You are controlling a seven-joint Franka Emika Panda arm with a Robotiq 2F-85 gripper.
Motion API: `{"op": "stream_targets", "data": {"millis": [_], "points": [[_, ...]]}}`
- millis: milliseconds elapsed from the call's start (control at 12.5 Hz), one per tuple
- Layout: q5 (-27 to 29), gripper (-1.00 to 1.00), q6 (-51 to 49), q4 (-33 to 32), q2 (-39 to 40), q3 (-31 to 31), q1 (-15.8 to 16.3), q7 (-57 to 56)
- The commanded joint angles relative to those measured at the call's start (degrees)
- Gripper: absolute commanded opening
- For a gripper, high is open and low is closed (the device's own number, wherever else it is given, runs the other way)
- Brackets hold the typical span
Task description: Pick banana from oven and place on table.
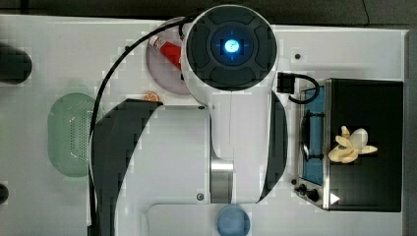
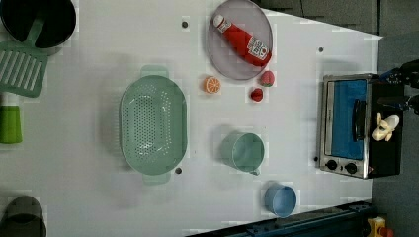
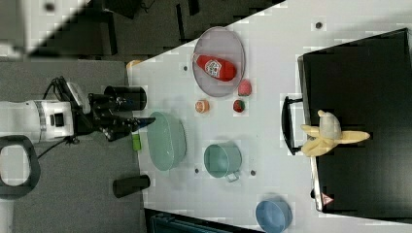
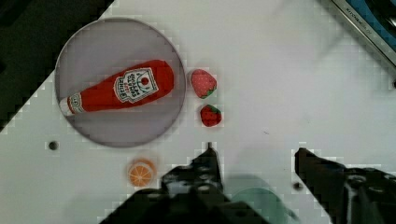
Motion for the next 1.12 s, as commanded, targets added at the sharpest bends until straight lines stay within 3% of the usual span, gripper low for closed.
{"op": "stream_targets", "data": {"millis": [80, 240, 480, 800, 1120], "points": [[-0.55, 0.60, -14.76, -10.88, -28.19, -1.98, -1.98, 0.23], [-0.56, 0.99, -14.81, -10.91, -28.21, -2.10, -2.00, 0.22], [-0.61, 1.00, -14.71, -11.03, -27.74, -3.81, -2.26, 0.17], [-1.66, 1.00, -12.62, -10.96, -23.74, -11.43, -3.17, -0.37], [-5.44, 1.00, -2.62, -10.57, -16.57, -22.07, -3.29, -13.77]]}}
